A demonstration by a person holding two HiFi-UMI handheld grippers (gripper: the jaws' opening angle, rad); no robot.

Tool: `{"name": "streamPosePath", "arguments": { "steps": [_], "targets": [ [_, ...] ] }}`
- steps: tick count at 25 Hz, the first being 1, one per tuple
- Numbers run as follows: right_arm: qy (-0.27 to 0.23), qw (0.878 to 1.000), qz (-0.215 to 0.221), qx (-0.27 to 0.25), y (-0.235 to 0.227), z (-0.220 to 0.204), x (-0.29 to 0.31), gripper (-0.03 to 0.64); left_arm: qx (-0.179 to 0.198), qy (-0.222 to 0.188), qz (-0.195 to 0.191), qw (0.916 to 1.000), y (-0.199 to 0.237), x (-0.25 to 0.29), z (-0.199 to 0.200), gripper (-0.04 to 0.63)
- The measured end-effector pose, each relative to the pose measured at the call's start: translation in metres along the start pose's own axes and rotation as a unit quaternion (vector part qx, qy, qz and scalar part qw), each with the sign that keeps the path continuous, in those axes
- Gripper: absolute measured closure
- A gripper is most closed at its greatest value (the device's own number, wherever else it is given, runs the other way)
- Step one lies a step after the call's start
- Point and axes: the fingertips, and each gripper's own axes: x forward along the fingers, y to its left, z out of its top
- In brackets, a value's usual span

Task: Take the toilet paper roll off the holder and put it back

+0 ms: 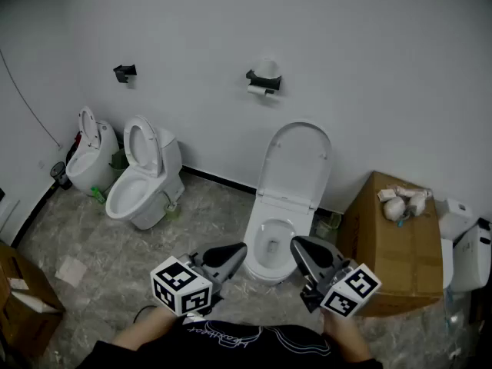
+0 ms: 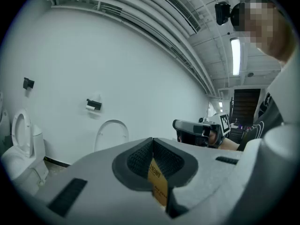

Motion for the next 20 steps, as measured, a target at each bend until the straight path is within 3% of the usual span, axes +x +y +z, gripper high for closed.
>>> {"name": "streamPosePath", "arguments": {
  "steps": [14,15,20],
  "targets": [
    [0.024,0.999,-0.037,0.003,-0.002,-0.022,0.005,0.601,-0.029,0.003,0.009,0.9995,0.02,-0.014,-0.019,0.591],
    [0.028,0.999,-0.038,0.001,-0.002,-0.023,0.007,0.5,-0.03,0.001,0.01,0.9995,0.022,-0.016,-0.019,0.591],
    [0.03,0.998,-0.05,-0.028,0.004,-0.015,0.017,0.345,-0.03,-0.009,0.016,0.9994,0.027,-0.029,-0.013,0.591]
  ]
}}
